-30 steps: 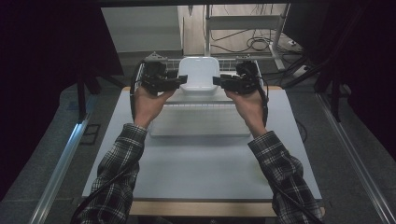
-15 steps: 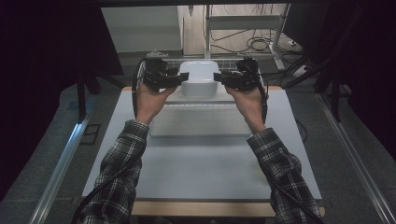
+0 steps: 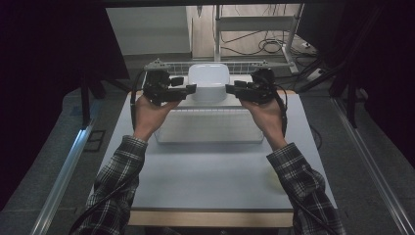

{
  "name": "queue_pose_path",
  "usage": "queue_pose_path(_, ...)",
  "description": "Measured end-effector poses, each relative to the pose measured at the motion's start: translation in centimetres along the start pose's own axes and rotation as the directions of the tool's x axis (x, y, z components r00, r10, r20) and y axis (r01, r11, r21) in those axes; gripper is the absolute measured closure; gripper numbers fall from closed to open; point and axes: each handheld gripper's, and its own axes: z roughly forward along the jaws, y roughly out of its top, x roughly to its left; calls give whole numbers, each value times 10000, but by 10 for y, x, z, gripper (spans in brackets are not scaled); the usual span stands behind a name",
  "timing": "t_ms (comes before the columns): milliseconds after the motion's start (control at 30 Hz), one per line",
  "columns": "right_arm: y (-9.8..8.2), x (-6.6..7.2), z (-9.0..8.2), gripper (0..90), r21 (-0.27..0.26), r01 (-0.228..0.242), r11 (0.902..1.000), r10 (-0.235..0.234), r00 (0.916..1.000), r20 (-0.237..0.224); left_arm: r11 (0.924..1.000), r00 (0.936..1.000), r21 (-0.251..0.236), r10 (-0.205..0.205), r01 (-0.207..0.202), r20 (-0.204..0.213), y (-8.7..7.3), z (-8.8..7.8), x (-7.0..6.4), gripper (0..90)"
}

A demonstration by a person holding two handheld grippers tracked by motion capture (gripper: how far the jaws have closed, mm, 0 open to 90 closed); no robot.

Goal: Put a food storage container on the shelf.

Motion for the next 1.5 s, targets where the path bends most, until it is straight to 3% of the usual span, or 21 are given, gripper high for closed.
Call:
queue_pose_path(233,-18,3,-6,510,142,199,9997,-196,9995,-228,10000,9993,-7,33,-33,376,-20,-8,-10,357)
queue_pose_path(333,-27,5,-8,494,262,256,9993,-248,9993,-295,10000,9972,-58,-26,30,742,-31,-13,-13,338)
queue_pose_path(567,-48,6,-17,454,482,459,9978,-440,9982,-417,9998,9958,-200,13,6,915,-55,-25,-21,299)
queue_pose_path(833,-73,12,-25,375,572,773,9954,-742,9957,-546,9993,9970,-46,366,-364,686,-84,-37,-32,258)
queue_pose_path(1167,-109,19,-31,295,744,1042,9918,-992,9928,-677,10000,9975,80,0,-5,711,-124,-48,-38,180)
queue_pose_path(1333,-125,19,-35,259,812,952,9921,-893,9933,-733,9996,9964,123,-272,263,804,-141,-53,-40,157)
queue_pose_path(1433,-134,18,-38,234,793,824,9934,-760,9939,-804,9995,9963,170,-294,281,803,-148,-55,-43,142)
queue_pose_path(1500,-140,19,-39,192,887,979,9912,-907,9926,-812,9995,9972,243,-199,182,716,-153,-56,-46,129)
